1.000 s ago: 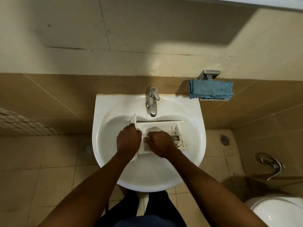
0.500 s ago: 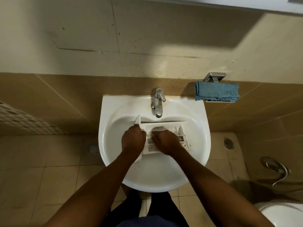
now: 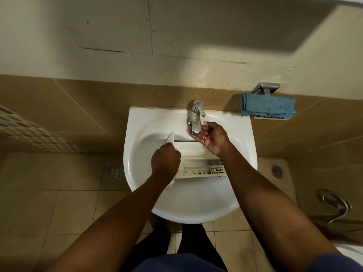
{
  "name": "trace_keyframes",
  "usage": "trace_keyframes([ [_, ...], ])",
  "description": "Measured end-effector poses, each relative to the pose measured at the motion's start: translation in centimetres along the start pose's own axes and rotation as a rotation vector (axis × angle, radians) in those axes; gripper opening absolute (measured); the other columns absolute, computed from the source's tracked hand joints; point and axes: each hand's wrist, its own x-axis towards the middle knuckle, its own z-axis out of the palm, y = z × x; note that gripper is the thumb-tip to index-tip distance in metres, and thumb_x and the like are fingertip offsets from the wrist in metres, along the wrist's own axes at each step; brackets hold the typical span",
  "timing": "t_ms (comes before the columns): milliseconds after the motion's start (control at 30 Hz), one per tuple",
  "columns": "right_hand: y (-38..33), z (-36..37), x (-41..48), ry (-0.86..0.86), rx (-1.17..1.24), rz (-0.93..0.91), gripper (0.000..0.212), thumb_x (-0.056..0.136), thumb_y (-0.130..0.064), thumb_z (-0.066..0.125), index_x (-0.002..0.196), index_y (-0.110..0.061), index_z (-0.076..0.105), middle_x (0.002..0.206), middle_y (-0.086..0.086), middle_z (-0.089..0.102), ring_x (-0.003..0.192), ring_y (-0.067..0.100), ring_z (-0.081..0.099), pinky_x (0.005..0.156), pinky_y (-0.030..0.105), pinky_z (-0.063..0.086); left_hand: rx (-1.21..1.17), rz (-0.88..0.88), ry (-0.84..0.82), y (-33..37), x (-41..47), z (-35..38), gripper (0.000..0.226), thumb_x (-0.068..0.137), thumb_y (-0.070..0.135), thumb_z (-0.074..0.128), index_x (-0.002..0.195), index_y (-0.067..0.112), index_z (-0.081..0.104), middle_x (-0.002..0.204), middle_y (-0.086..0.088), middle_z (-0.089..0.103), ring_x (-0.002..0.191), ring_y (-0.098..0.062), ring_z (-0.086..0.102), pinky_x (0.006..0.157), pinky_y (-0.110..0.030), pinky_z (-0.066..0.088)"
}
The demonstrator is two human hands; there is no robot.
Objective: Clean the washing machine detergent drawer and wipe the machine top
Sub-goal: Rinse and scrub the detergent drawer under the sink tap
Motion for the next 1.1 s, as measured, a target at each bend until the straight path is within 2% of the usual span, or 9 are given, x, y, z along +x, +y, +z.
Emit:
trace_keyframes([
  [100,0.6,0.9,0.6,-0.043,0.057,0.069,0.041,0.1,-0.01,0.036,0.119,0.022,0.054,0.121,0.038,0.063,0.109,0.05,0.066,0.106,0.059,0.048,-0.033,-0.005,0.011,0.0,0.0,0.0,0.025,0.1,0.024,0.047,0.102,0.006,0.064,0.097,-0.011,0.069,0.088,-0.032,0.068,0.065,-0.029,0.036],
  [300,1.9,1.2,0.8,-0.118,-0.056,0.108,0.05,0.1,-0.015,0.03,0.101,0.018,0.067,0.11,0.035,0.069,0.098,0.046,0.072,0.091,0.052,0.058,-0.022,0.008,0.022,0.0,0.0,0.2,0.025,0.099,0.024,0.048,0.1,0.006,0.065,0.094,-0.012,0.069,0.085,-0.033,0.068,0.064,-0.029,0.036],
  [367,2.6,0.7,0.7,-0.059,-0.342,0.059,0.051,0.105,-0.02,0.03,0.105,0.016,0.065,0.107,0.036,0.07,0.094,0.046,0.073,0.088,0.051,0.061,-0.018,0.02,0.025,-0.2,0.0,0.2,0.026,0.099,0.025,0.048,0.101,0.005,0.065,0.094,-0.013,0.069,0.085,-0.033,0.068,0.063,-0.029,0.036],
  [533,6.3,-0.9,-0.2,-0.035,-0.913,-0.234,0.024,0.087,-0.012,0.056,0.065,-0.006,0.062,0.072,0.024,0.059,0.065,0.035,0.053,0.068,0.039,0.049,-0.012,0.028,0.021,-0.2,0.1,0.4,0.027,0.099,0.026,0.048,0.103,0.004,0.064,0.096,-0.015,0.069,0.087,-0.035,0.067,0.064,-0.03,0.035],
  [633,7.1,-2.2,-0.7,-0.209,-1.344,-0.499,0.026,0.098,-0.017,0.053,0.091,-0.004,0.075,0.1,0.012,0.075,0.091,0.021,0.07,0.087,0.033,0.054,0.008,0.03,0.014,-0.1,0.2,0.5,0.026,0.099,0.025,0.049,0.103,0.004,0.064,0.096,-0.015,0.069,0.088,-0.035,0.067,0.065,-0.031,0.036],
  [733,5.4,-5.6,-1.2,-0.353,-1.904,-0.857,0.046,0.1,-0.03,0.036,0.11,-0.005,0.073,0.114,0.013,0.074,0.106,0.032,0.068,0.096,0.044,0.052,0.023,0.029,0.008,-0.1,0.2,0.3,0.027,0.099,0.024,0.048,0.102,0.003,0.065,0.094,-0.015,0.069,0.085,-0.035,0.067,0.063,-0.03,0.036],
  [867,3.5,-10.1,-2.5,-0.107,-2.428,-0.749,0.065,0.095,-0.042,0.015,0.12,-0.006,0.063,0.131,0.017,0.065,0.123,0.029,0.061,0.122,0.052,0.027,0.013,0.01,-0.008,0.1,0.3,0.1,0.026,0.099,0.023,0.048,0.1,0.005,0.066,0.093,-0.013,0.069,0.084,-0.032,0.068,0.062,-0.029,0.037],
  [967,4.2,-10.2,-3.0,-0.066,-2.472,-0.704,0.052,0.1,-0.038,0.027,0.111,-0.004,0.064,0.128,0.023,0.064,0.127,0.033,0.058,0.123,0.06,0.017,0.028,0.011,-0.018,0.4,0.1,0.1,0.025,0.099,0.023,0.047,0.098,0.006,0.065,0.092,-0.011,0.069,0.082,-0.03,0.068,0.061,-0.029,0.037],
  [1100,6.3,-6.5,-3.3,0.09,-2.133,-0.851,0.059,0.092,-0.039,0.024,0.104,-0.001,0.069,0.108,0.022,0.071,0.105,0.039,0.065,0.112,0.046,0.036,0.034,0.003,-0.011,0.2,0.1,0.0,0.027,0.099,0.023,0.047,0.099,0.005,0.066,0.094,-0.013,0.069,0.085,-0.033,0.069,0.062,-0.029,0.038],
])
